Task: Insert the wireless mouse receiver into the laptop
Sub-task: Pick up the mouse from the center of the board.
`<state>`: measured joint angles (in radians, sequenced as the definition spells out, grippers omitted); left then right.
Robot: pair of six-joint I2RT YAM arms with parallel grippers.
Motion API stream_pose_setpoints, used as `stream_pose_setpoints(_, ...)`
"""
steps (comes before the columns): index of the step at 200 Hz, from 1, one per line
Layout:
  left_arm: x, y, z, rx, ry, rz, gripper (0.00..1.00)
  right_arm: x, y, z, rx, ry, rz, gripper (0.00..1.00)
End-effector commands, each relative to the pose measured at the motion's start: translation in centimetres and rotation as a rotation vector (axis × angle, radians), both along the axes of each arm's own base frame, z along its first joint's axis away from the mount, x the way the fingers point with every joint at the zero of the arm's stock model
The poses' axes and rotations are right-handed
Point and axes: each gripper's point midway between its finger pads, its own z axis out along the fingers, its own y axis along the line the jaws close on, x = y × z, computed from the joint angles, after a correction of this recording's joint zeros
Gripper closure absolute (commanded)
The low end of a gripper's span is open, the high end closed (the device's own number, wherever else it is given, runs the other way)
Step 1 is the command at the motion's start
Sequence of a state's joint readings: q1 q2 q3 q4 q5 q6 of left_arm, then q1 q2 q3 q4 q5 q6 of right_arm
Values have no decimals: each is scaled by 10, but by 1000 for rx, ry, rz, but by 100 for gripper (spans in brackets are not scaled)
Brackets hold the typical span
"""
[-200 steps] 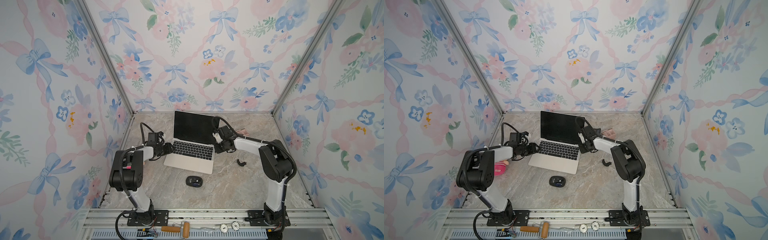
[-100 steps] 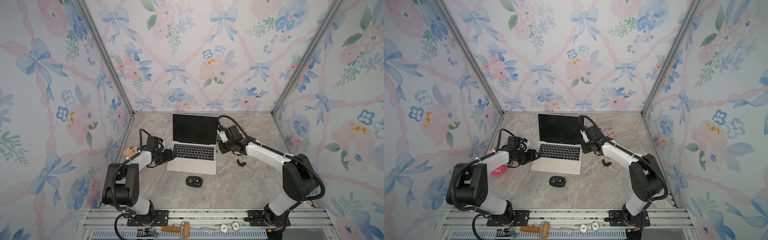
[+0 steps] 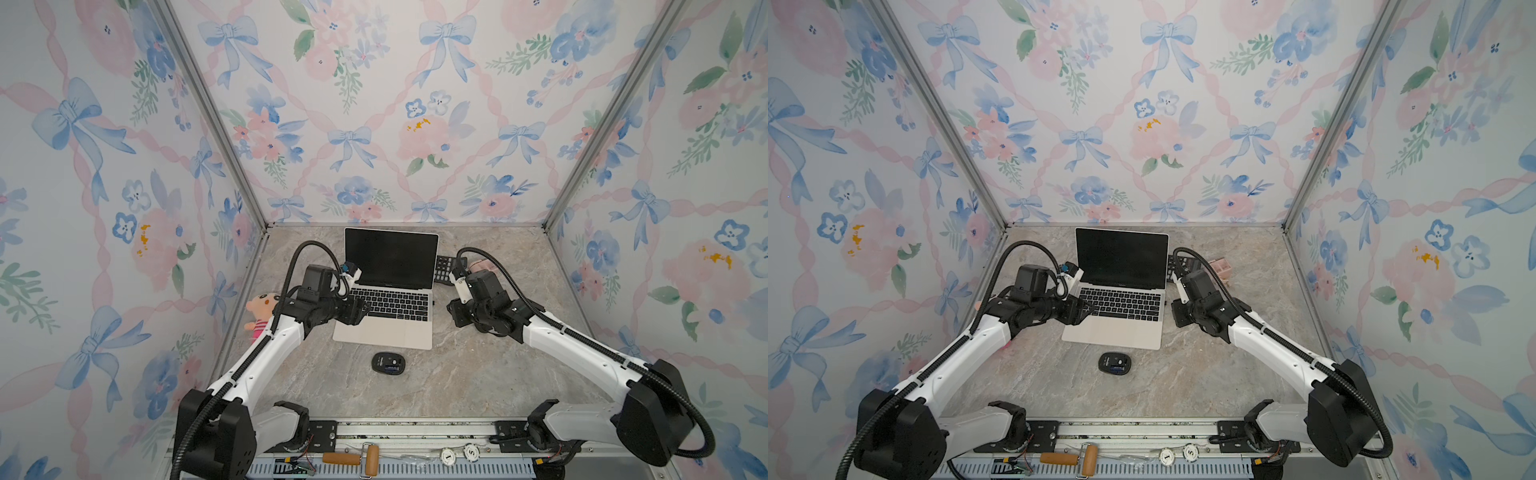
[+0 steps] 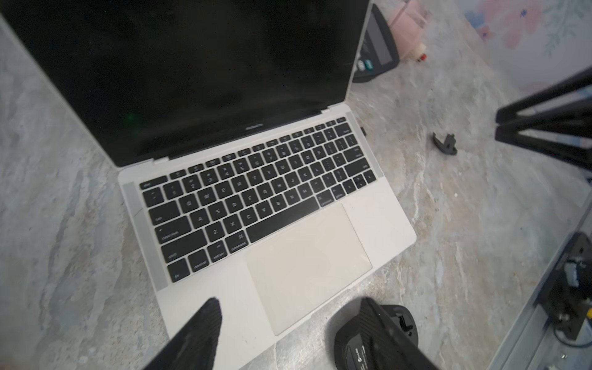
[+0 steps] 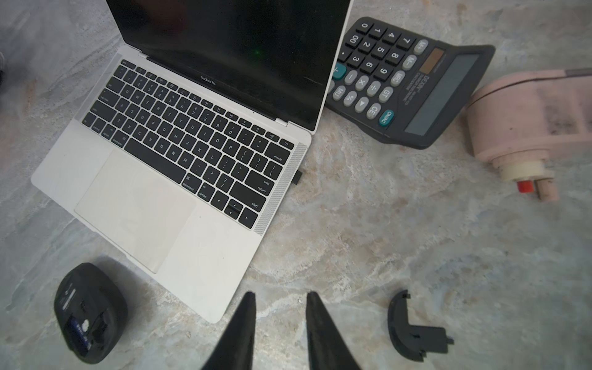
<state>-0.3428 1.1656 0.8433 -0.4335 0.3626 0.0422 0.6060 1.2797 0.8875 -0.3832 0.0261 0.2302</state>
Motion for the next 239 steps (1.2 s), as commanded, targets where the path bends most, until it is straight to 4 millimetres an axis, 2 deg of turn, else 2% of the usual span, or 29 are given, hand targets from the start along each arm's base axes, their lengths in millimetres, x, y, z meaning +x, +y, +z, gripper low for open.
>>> stream_pose_setpoints(1, -38, -26, -9, 144, -134, -303, 24, -20, 0, -11, 78, 75, -44, 66)
stream_pose_setpoints(20, -70, -49, -19, 248, -258, -533, 8, -32, 1, -17, 125, 111, -49, 63)
stream_pose_setpoints(22, -76, -48, -29, 269, -254, -556, 7, -34, 1, -18, 129, 115, -49, 63)
stream_pose_setpoints(26, -83, -49, -36, 293, -270, -596, 3, -37, 0, -20, 138, 123, -50, 62)
stream_pose_setpoints(41, -94, -51, -56, 374, -300, -698, 2, -45, -2, -26, 155, 148, -53, 60)
stream_pose_setpoints(86, -103, -56, -114, 506, -217, -834, 2, -57, -22, -40, 251, 192, -137, 53)
stream_pose_setpoints(131, -96, -65, -146, 550, -153, -890, 2, -64, -39, -41, 293, 178, -192, 49)
stream_pose_setpoints(159, -99, -65, -155, 555, -109, -904, 12, -64, -37, -36, 308, 184, -180, 46)
stream_pose_setpoints(188, -105, -65, -157, 542, -72, -917, 28, -63, -35, -32, 283, 202, -156, 44)
stream_pose_setpoints(209, -105, -69, -154, 518, -60, -905, 40, -64, -35, -33, 267, 229, -160, 43)
stream_pose_setpoints(239, -105, -78, -148, 472, -39, -885, 50, -66, -26, -37, 317, 276, -160, 43)
